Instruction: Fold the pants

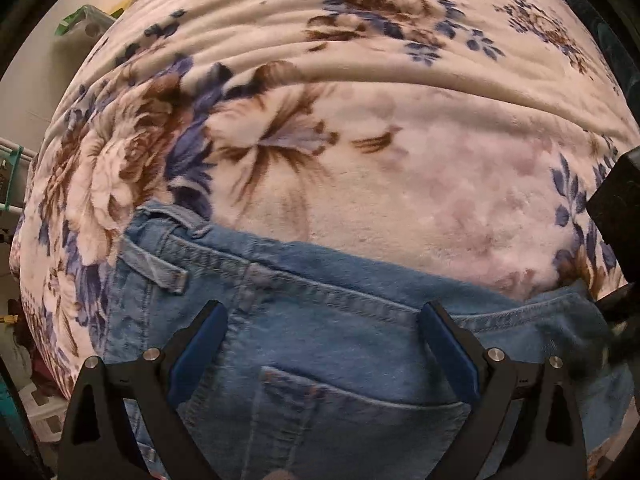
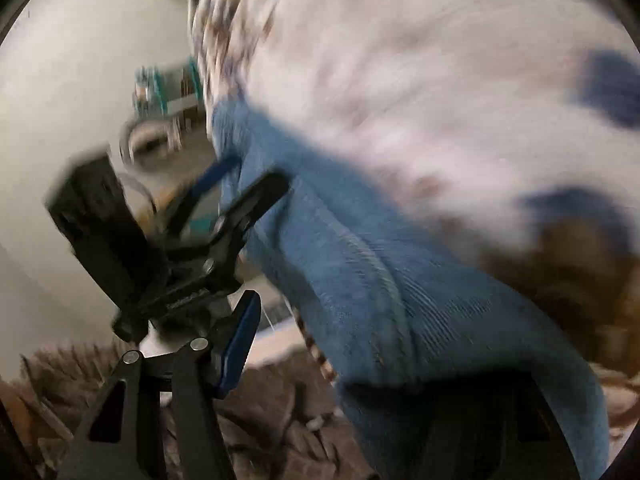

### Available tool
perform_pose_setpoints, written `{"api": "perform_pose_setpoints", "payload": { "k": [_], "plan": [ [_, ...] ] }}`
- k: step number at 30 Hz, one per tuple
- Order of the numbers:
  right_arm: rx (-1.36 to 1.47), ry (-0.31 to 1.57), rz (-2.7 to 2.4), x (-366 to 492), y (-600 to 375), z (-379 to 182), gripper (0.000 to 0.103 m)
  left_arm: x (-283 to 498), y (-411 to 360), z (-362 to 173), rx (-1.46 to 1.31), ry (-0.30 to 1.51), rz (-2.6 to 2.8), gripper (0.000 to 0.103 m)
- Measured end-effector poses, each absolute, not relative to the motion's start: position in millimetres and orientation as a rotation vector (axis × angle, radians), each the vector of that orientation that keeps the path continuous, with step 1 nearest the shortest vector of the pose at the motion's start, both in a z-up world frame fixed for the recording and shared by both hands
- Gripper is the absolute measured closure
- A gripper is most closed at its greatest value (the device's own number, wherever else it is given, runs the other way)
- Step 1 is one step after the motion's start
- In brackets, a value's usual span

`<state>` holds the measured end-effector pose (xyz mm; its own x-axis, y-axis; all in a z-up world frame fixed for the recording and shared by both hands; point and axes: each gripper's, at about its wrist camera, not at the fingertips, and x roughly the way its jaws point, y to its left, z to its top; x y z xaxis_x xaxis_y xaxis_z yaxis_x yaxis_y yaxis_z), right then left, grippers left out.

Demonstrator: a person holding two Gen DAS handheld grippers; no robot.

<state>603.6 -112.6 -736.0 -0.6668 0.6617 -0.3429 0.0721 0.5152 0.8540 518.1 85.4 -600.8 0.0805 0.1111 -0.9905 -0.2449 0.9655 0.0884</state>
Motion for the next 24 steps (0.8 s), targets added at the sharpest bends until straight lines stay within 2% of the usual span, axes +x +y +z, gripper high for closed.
{"api": "perform_pose_setpoints", "payload": {
  "k": [2, 4, 6, 9, 14, 16, 18, 19, 20, 21, 23, 24],
  "plan": [
    [0.691, 2.090, 1.046, 603.7, -128.2, -753.7, 0.040, 516.6, 91.3, -602.0, -0.107, 1.466, 0.269, 0.004],
    [0.623, 2.098, 1.024, 596.7, -121.6, -756.6, 0.058, 515.8, 93.2, -603.2, -0.090, 1.465, 0.266, 0.004],
    [0.555, 2.108, 0.934, 594.9, -122.2, -754.6, 0.089, 515.7, 92.6, -604.5, -0.070, 1.466, 0.257, 0.004],
    [0.635, 2.085, 0.770, 607.4, -148.7, -747.0, 0.092, 516.2, 92.2, -606.4, -0.045, 1.465, 0.232, 0.003],
    [0.534, 2.032, 0.709, 619.9, -184.6, -722.2, 0.091, 512.5, 88.7, -599.2, -0.051, 1.461, 0.247, 0.003],
    [0.526, 2.002, 0.649, 625.6, -208.5, -712.9, 0.083, 512.7, 84.0, -594.0, -0.061, 1.460, 0.255, 0.003],
    [0.424, 1.916, 0.584, 627.3, -228.9, -691.4, 0.052, 509.5, 75.6, -581.9, -0.079, 1.447, 0.238, 0.003],
    [0.364, 1.862, 0.539, 624.2, -237.8, -678.1, 0.045, 507.7, 67.7, -575.2, -0.087, 1.441, 0.216, 0.003],
    [0.314, 1.822, 0.502, 618.8, -248.1, -666.9, 0.040, 505.8, 60.1, -570.2, -0.091, 1.438, 0.197, 0.003],
    [0.294, 1.785, 0.476, 612.9, -259.5, -656.6, 0.040, 503.4, 50.3, -564.3, -0.089, 1.433, 0.178, 0.003],
    [0.390, 1.692, 0.420, 600.8, -302.1, -631.1, 0.036, 497.5, 26.6, -552.7, -0.074, 1.417, 0.133, 0.003],
    [0.434, 1.652, 0.384, 594.1, -319.6, -621.8, 0.023, 494.8, 15.9, -549.0, -0.061, 1.412, 0.116, 0.003]
  ]
}}
